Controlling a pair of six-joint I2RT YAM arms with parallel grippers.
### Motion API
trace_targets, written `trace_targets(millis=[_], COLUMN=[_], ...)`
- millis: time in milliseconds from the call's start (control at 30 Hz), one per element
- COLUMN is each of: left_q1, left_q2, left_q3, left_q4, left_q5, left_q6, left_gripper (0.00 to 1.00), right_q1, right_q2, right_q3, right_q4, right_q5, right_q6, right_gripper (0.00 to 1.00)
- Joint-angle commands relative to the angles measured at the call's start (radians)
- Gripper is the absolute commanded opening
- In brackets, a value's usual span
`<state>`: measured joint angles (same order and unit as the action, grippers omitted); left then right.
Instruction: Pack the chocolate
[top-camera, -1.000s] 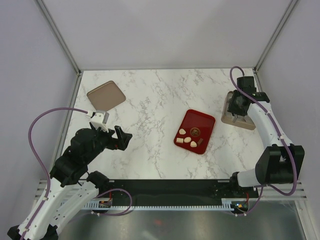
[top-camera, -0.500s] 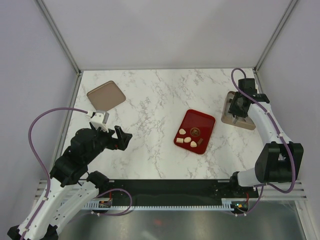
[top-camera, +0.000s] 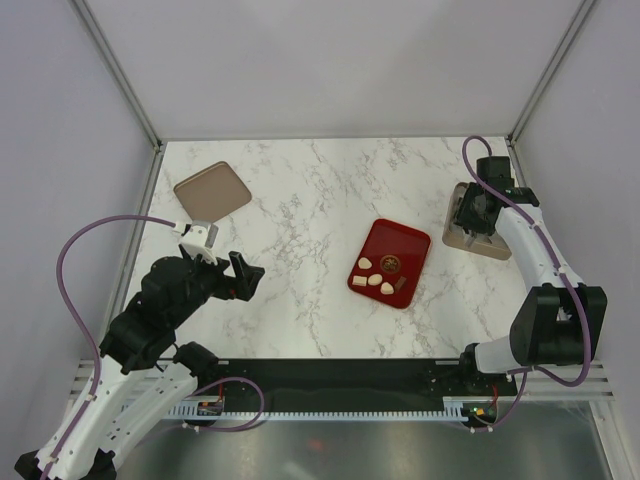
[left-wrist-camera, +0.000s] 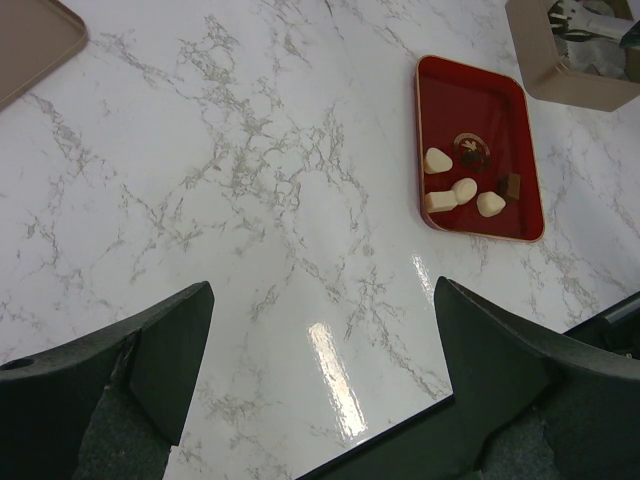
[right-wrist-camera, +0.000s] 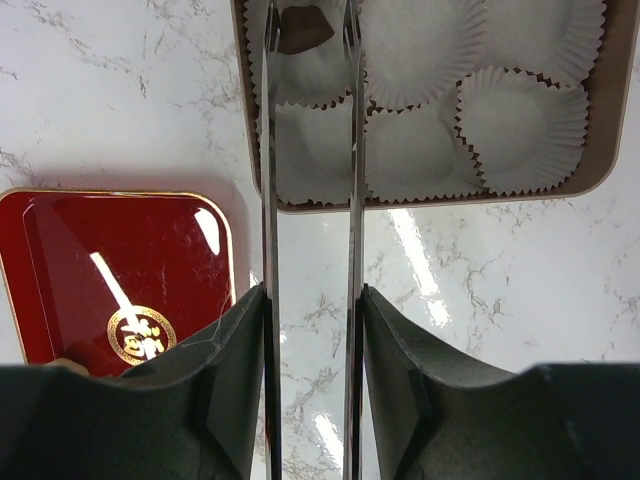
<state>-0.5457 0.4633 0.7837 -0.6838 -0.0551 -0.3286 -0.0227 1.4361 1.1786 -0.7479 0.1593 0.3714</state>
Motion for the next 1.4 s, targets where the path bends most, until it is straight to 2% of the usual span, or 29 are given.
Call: trace_targets(millis=[0,300,500,600,767,933,1033,1367], left_q1=[-0.003,-0.003,-0.005,-0.005,-0.003,-0.005,-0.005,-0.003], left_q2=[-0.003,-0.005,-0.005,-0.005,0.000,0.009,0.015,0.020], left_q3=[-0.003,-0.003,-0.003,-0.003,-0.003,-0.004,-0.001,-0.003], left_q4=[0.015,0.015,0.013,0.015,0.013,0.015,0.015,0.015], left_q5=[-0.025,-0.028,-0.029,-0.031,-0.029,-0.028,-0.026,-0.020], left_q6=[-0.026,-0.026,-0.027,-0.027,-0.026,-0.027,-0.026,-0.023], left_gripper=[1.00,1.00,1.00,1.00,1.00,1.00,1.00,1.00], right_q1=[-0.002,-0.002,0.018,0.101,0.349,0.527,0.595,0.647], right_q2=[-0.019,-0.068,-0.126,-0.146,-0.157,-0.207,-0.239,-0.266], right_q3=[0.039,0.096,0.131,0.128,0.099,0.043,-0.005,-0.094], right_q4=[0.019,-0.033,-0.076,-0.088,-0.123,-0.119,-0.104,-0.120], right_q5=[0.000,0.003,-0.067,-0.075,-0.070,-0.156,-0.222,-0.175], right_q6=[0.004,0.001,-0.020,-0.043,-0.081,-0.114,-0.114,-0.085], right_gripper=[0.49,0.50,0.49,0.49,0.49,0.50,0.51,0.53])
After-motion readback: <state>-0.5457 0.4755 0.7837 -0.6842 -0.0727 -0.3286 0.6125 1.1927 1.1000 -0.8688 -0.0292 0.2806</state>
